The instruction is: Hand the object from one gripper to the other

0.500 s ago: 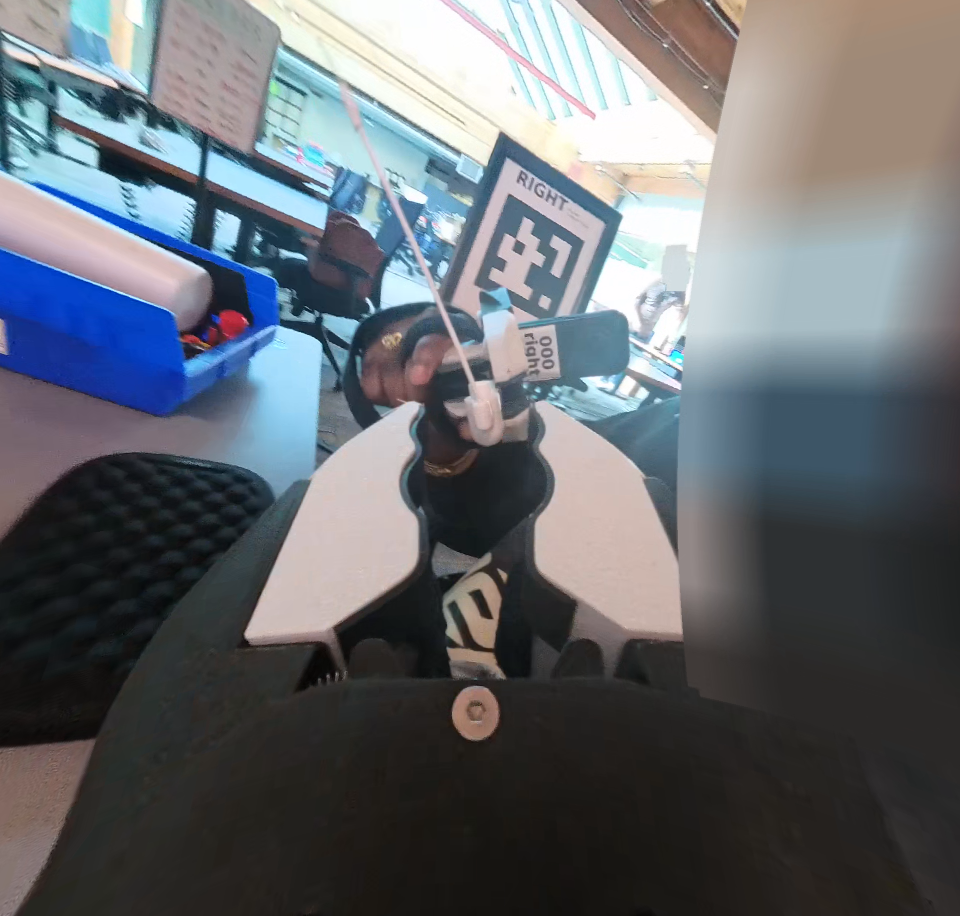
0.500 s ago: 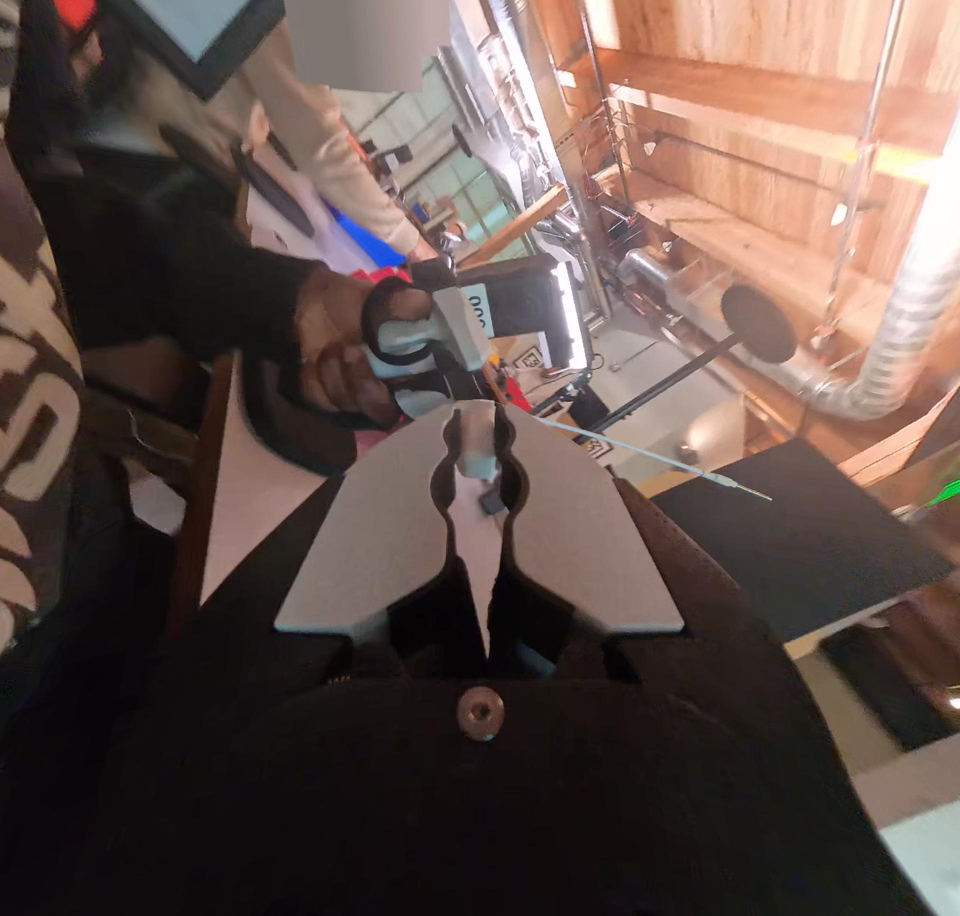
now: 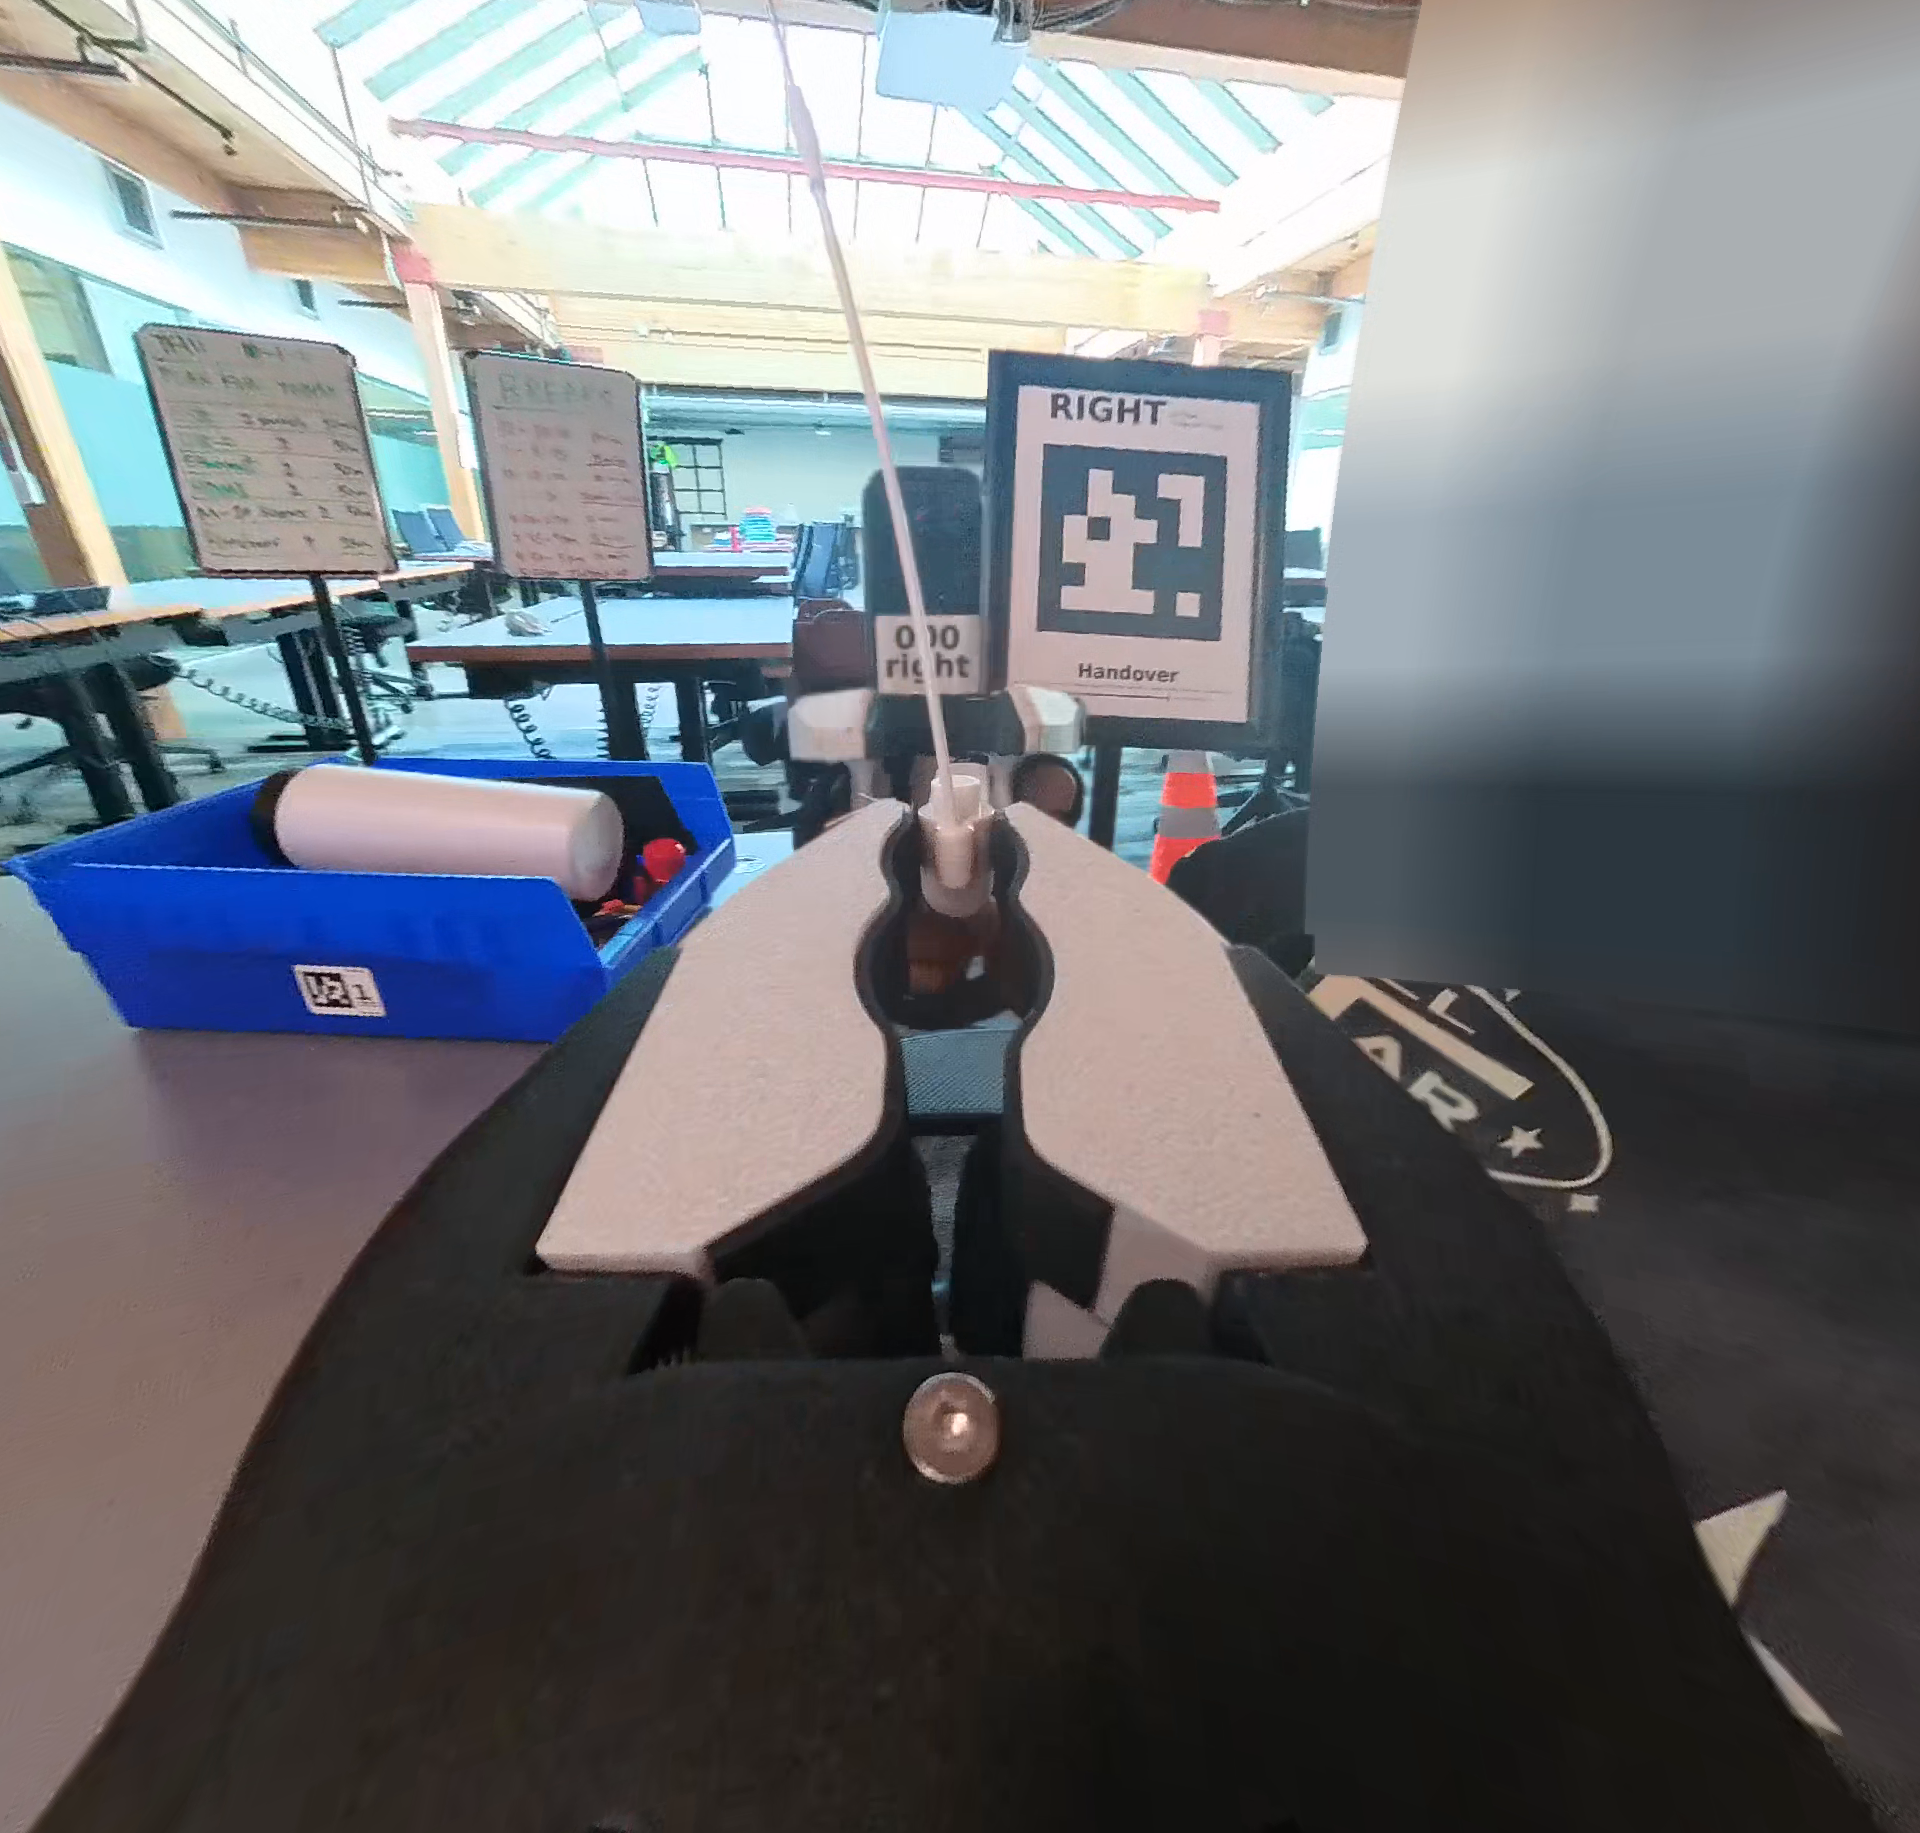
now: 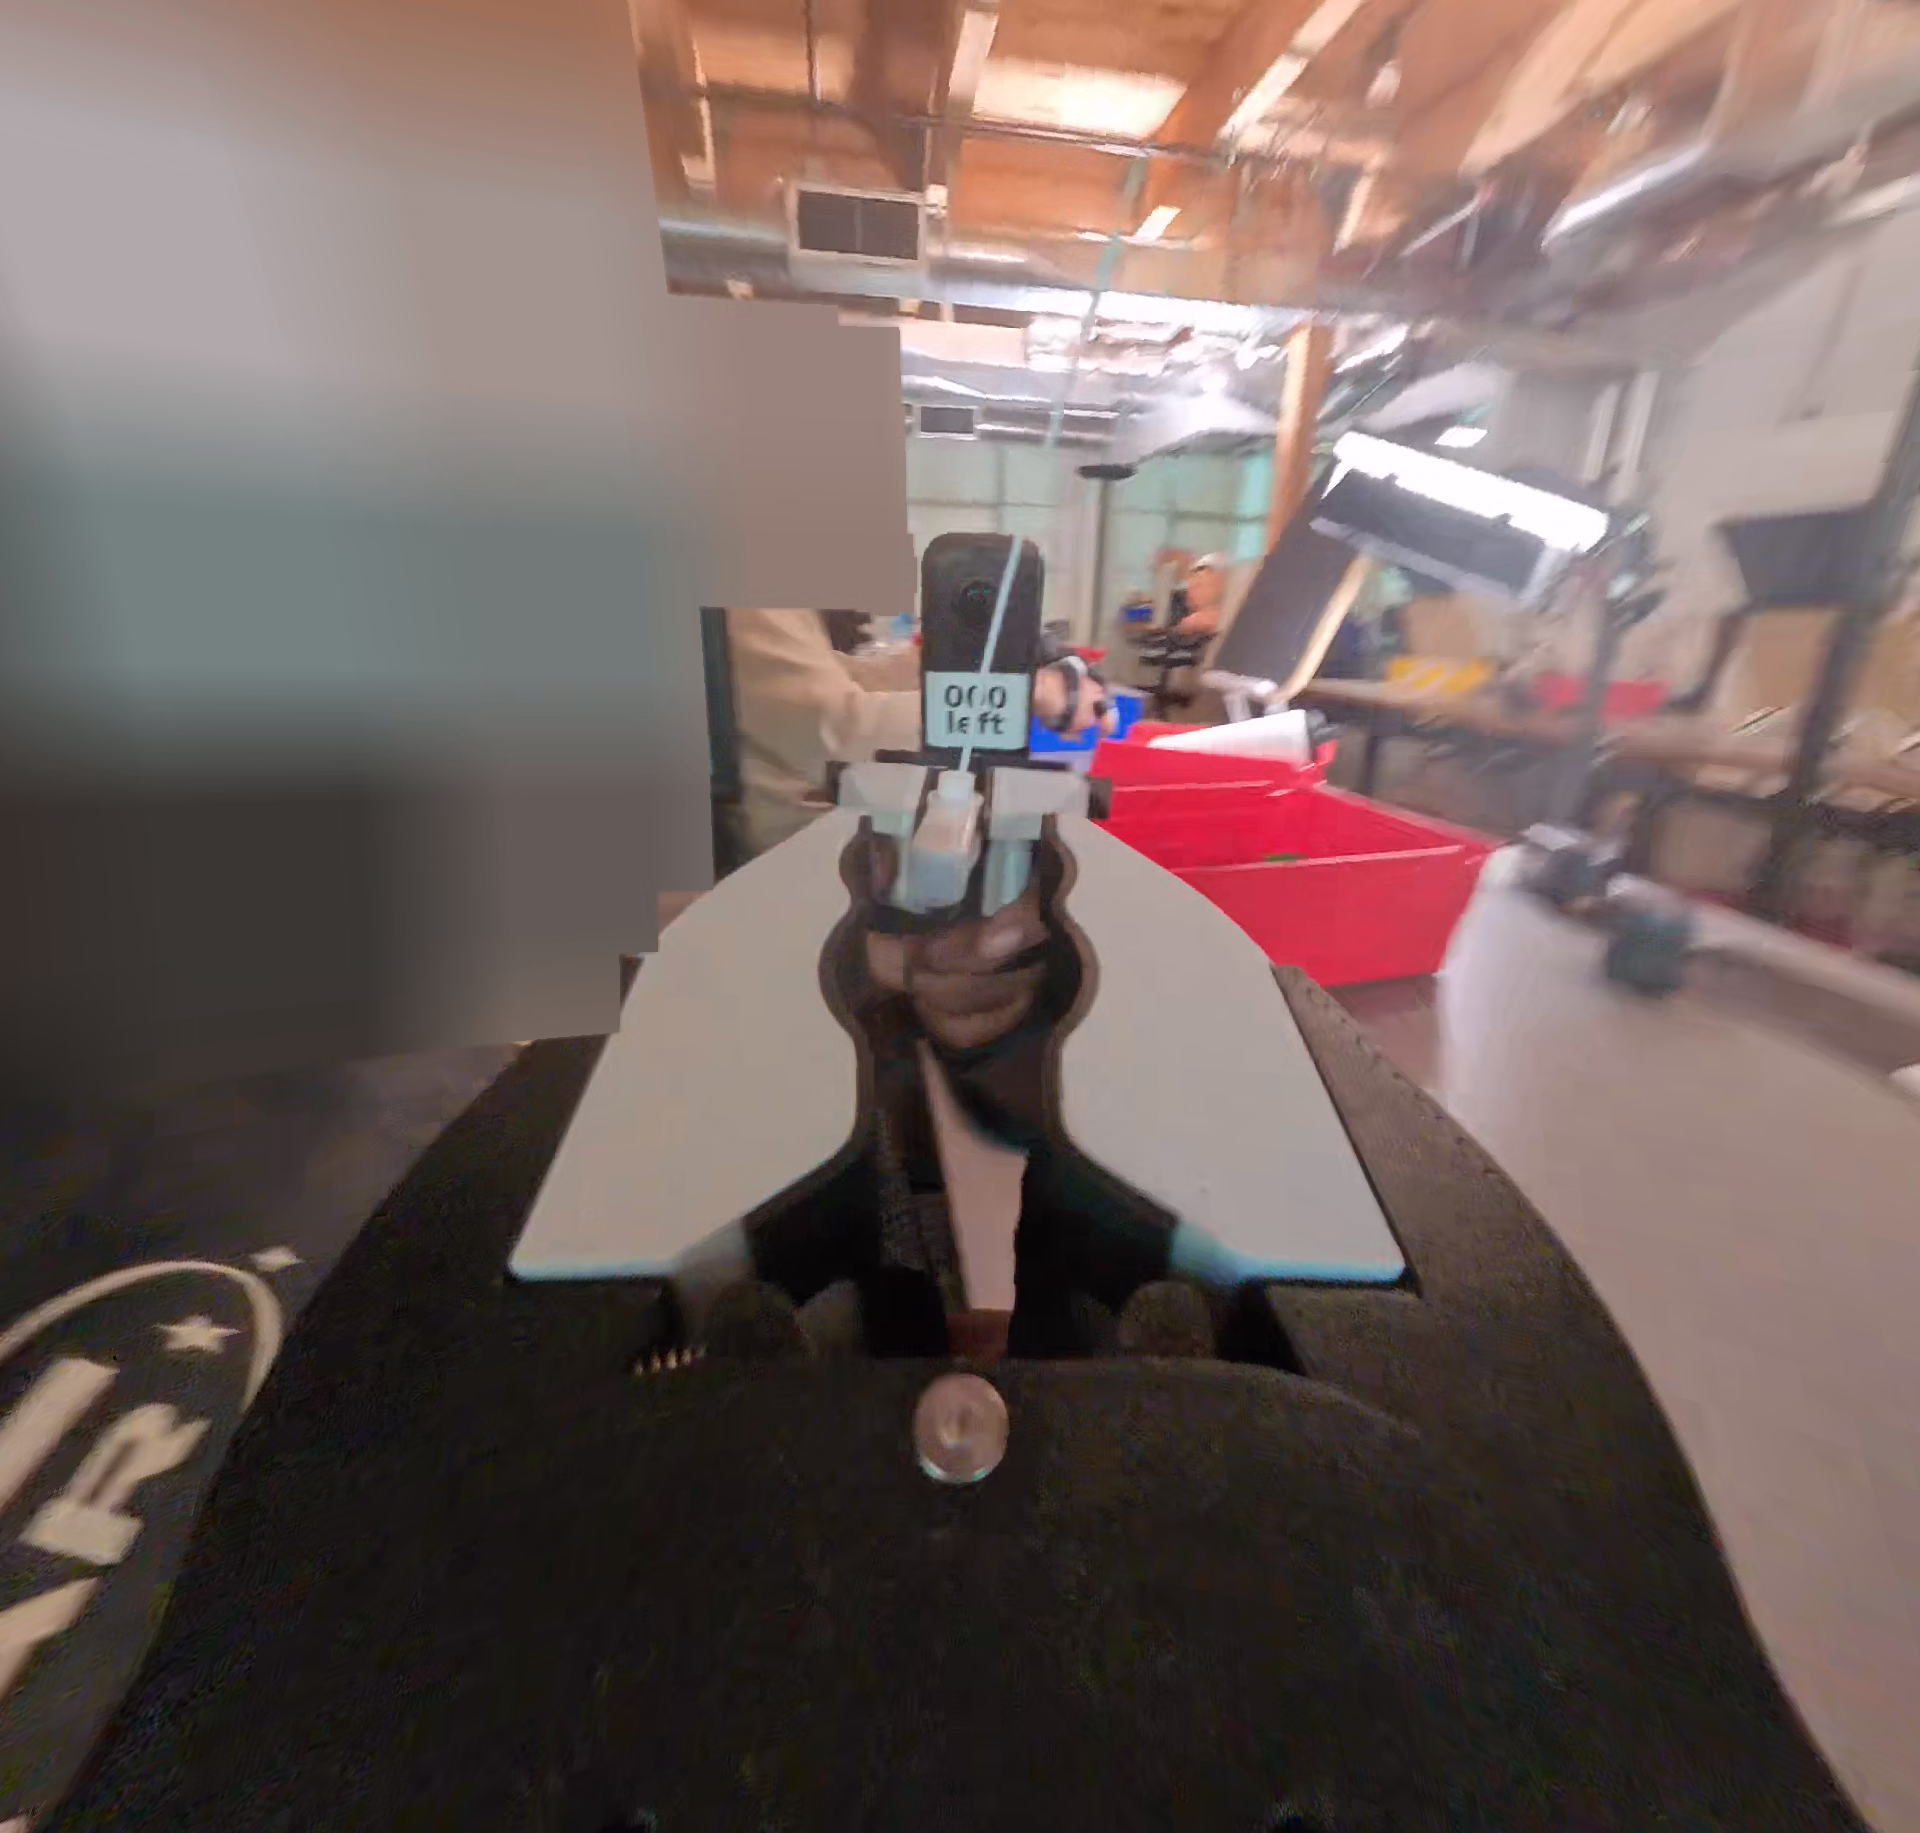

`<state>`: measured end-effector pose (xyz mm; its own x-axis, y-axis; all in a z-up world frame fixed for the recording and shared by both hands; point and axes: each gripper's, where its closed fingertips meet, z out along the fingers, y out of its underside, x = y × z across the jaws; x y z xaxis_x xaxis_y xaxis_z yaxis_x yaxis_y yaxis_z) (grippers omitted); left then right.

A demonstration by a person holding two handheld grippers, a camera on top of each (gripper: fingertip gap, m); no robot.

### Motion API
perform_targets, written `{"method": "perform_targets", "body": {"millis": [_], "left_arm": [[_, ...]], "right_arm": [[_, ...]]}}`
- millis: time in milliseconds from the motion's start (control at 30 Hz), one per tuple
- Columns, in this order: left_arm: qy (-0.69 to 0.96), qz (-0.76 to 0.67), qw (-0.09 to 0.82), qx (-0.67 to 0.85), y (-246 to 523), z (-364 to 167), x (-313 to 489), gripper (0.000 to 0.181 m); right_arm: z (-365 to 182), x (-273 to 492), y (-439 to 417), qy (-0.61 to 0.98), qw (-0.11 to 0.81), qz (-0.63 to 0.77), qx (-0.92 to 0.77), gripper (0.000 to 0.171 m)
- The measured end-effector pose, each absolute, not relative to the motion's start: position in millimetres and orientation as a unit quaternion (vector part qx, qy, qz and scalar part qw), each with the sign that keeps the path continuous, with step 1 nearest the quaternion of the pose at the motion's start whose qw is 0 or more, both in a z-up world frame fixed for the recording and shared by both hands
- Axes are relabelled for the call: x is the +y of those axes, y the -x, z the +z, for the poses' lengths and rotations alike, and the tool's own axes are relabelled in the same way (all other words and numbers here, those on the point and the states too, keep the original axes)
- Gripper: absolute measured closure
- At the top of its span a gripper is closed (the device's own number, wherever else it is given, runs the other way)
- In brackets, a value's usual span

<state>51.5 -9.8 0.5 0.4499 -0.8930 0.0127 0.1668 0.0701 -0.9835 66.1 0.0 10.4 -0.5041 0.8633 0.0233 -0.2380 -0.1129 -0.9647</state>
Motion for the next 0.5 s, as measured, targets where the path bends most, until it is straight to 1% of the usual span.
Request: {"method": "perform_targets", "body": {"millis": [67,133,200,233,300,333,367,433,500], "left_arm": [[0.552,-0.392,0.654,0.336,-52,-2,-8,0.168],[0.553,-0.385,0.655,0.342,-54,-4,-7,0.168],[0.551,-0.387,0.654,0.346,-56,-5,-8,0.168],[0.554,-0.386,0.654,0.341,-55,-4,-7,0.168],[0.563,-0.385,0.655,0.326,-53,-5,-3,0.168],[0.568,-0.391,0.654,0.312,-52,-4,-1,0.165],[0.574,-0.402,0.647,0.299,-51,-4,1,0.157],[0.599,-0.427,0.618,0.278,-51,-10,5,0.147],[0.619,-0.446,0.589,0.264,-53,-16,8,0.145]], "right_arm": [[5,-3,-62,0.31,0.361,0.701,-0.531,0.142],[0,-8,-60,0.315,0.345,0.702,-0.538,0.145],[-4,-10,-57,0.322,0.35,0.69,-0.545,0.158],[-4,-9,-56,0.318,0.365,0.683,-0.548,0.158],[-7,-5,-54,0.31,0.41,0.642,-0.569,0.159],[-8,-3,-53,0.301,0.444,0.614,-0.579,0.159],[-8,1,-52,0.291,0.485,0.58,-0.587,0.159],[-10,6,-52,0.255,0.569,0.488,-0.61,0.159],[-10,8,-53,0.205,0.646,0.387,-0.626,0.159]]}}
